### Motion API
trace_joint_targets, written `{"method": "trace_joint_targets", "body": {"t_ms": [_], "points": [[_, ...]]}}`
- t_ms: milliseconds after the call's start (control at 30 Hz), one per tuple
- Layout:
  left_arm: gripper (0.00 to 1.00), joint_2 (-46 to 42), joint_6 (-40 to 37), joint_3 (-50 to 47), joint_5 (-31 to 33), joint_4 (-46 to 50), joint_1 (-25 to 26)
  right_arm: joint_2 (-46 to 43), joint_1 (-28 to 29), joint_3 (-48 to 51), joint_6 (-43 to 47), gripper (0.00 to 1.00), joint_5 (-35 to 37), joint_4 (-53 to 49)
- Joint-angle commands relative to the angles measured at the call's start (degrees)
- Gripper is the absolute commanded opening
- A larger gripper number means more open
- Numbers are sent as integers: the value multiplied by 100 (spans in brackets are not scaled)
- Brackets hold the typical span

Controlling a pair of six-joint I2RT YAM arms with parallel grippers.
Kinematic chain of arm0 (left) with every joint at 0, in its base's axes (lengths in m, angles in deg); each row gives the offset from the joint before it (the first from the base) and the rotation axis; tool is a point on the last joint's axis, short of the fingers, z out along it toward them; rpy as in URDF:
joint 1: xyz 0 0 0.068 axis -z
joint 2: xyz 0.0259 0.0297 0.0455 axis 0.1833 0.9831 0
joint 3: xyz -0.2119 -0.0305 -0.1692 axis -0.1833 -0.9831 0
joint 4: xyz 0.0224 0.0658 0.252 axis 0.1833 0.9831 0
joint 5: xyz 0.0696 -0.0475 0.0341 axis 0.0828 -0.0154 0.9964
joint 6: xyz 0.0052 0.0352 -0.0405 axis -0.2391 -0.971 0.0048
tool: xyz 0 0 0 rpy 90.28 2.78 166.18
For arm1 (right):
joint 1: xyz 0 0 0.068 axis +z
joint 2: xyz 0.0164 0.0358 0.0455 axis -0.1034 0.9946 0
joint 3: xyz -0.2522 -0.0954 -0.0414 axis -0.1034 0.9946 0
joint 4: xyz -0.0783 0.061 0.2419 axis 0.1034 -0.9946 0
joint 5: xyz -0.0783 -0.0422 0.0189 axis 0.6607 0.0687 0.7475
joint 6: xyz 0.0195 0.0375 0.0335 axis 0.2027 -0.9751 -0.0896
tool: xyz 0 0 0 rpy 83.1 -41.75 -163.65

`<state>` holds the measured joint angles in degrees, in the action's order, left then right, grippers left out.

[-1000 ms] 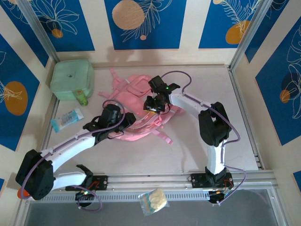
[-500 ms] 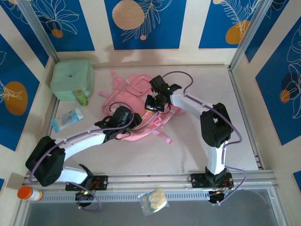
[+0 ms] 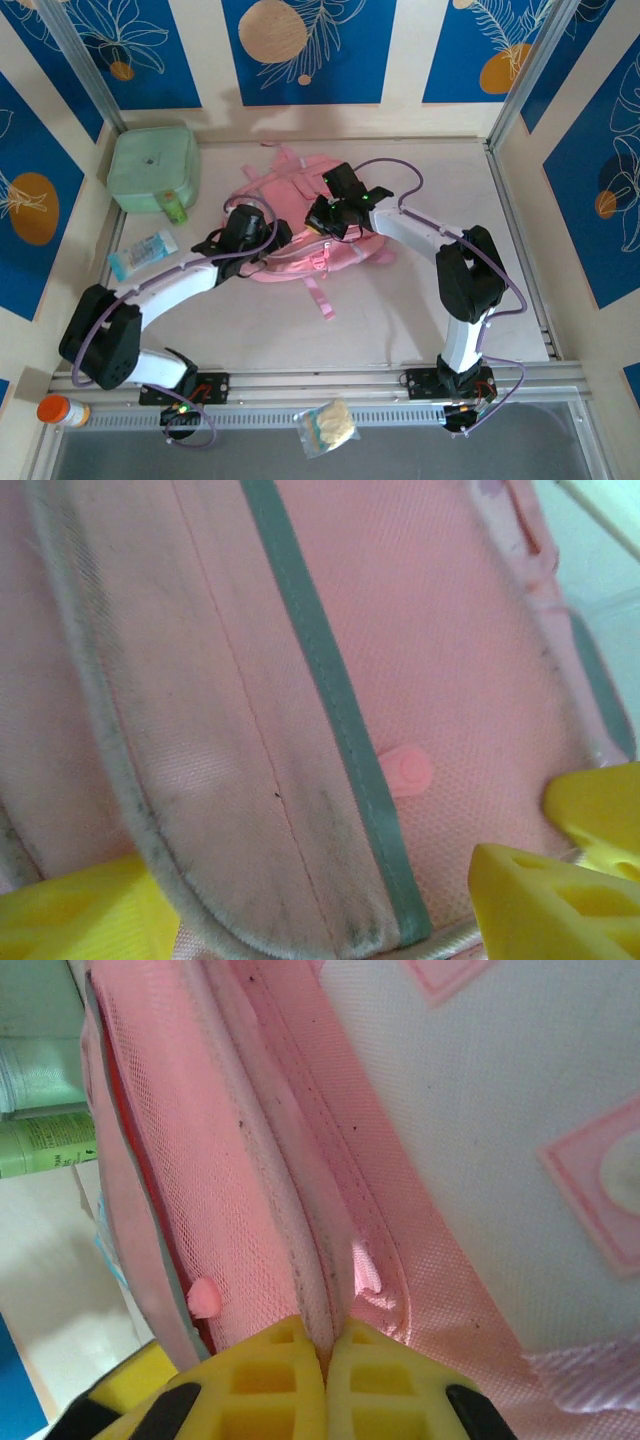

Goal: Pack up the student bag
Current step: Unzip the student bag at the center of the table.

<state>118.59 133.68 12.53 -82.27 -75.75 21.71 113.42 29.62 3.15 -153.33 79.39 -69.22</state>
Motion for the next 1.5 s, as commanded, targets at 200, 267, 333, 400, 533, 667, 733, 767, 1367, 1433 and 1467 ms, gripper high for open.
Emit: {"method": "trace_joint_targets", "body": {"t_ms": [200,267,333,400,533,667,733,767,1367,1433,1467], "points": [[83,-327,151,327,921,1301,918,-383,31,-122,-386,0,-295,182],[83,-192,202,433,1226,1457,1106,-404,27,-93,-408,0,-278,180],[83,-63,189,512,1524,1483,1274,-420,14,-60,-446,0,-290,210],[84,135,181,664,1638,1529,1318,-441,22,-40,-476,0,-264,195],[86,535,187,942,1842,1525,1327,-490,15,55,-564,0,-231,249],[92,852,300,1222,2349,1723,1331,-512,35,92,-635,0,-225,314],[93,963,399,1350,2548,1855,1320,-517,40,106,-644,0,-225,324],[95,992,473,1384,2664,1921,1318,-517,44,110,-648,0,-218,327],[65,192,286,792,2212,2234,1241,-520,-4,-1,-521,0,-190,294],[62,175,253,863,2042,2267,1245,-484,5,-15,-542,0,-198,303],[61,192,240,894,1936,2261,1250,-474,13,-17,-543,0,-222,323]]}}
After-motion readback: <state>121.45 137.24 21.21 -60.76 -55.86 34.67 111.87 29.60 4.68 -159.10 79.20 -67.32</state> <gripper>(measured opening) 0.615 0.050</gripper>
